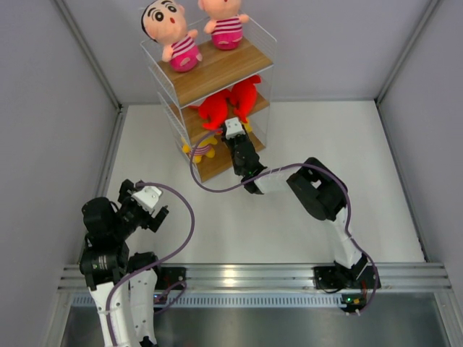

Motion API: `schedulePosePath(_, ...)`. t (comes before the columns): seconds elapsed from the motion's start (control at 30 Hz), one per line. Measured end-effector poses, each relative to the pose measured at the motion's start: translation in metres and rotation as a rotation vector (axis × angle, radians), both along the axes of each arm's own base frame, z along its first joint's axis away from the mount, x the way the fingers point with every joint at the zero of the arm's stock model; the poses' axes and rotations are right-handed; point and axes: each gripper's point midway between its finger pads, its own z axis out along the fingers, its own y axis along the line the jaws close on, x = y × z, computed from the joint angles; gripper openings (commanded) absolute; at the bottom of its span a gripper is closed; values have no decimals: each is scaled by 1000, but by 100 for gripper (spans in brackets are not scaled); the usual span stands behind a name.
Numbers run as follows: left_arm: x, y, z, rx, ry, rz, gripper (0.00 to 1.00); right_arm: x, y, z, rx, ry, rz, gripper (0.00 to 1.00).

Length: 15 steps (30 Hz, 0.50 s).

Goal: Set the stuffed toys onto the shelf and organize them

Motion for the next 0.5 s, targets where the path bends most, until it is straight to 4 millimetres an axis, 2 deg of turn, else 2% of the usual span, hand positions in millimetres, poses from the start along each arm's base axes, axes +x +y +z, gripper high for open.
schedulePosePath(0.13,0,0,0,1,-3,-1,89,0,0,2,7,-6,-1,37)
schedulePosePath(0.37,-1,0,-1,1,-3,-1,89,-1,-2,0,8,-8,-1,54)
schedulePosePath(0.5,-1,0,-1,1,-3,-1,89,-4,-4,-5,3,-5,0,56)
